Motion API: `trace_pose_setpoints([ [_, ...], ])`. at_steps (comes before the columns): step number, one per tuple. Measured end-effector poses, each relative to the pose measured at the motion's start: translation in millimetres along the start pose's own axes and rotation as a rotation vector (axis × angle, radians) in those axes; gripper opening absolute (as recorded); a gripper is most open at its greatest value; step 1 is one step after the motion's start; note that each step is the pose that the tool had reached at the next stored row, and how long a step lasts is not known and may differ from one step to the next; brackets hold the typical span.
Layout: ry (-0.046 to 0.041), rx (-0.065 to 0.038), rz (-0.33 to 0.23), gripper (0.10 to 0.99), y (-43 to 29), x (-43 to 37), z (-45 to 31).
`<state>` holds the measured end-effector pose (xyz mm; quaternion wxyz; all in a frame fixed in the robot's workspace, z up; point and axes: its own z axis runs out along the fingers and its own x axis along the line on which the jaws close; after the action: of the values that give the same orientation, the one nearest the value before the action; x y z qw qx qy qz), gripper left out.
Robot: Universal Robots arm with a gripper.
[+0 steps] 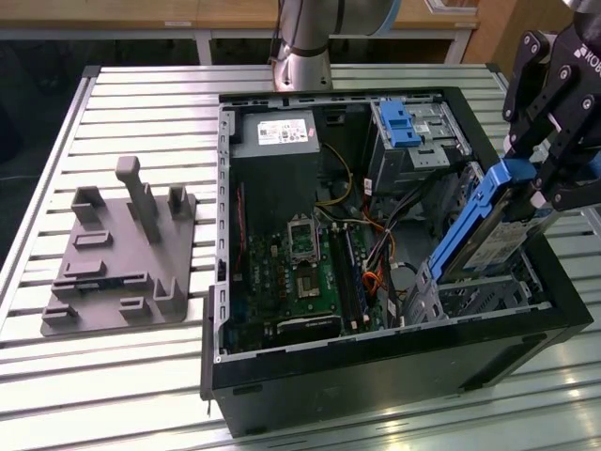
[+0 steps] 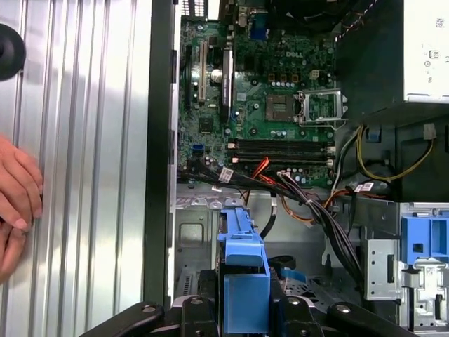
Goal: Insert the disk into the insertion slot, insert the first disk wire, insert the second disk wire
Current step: 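Insert the disk into the insertion slot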
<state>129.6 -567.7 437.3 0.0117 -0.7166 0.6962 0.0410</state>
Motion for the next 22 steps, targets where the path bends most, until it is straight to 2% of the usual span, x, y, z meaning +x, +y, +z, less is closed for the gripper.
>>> trace_pose_setpoints([
  [8, -0.0001, 0.0, 0.0, 0.365, -0.4, 0.7, 9.3],
  [22, -0.0002, 0.0, 0.0, 0.365, -1.3, 2.7, 33.2],
])
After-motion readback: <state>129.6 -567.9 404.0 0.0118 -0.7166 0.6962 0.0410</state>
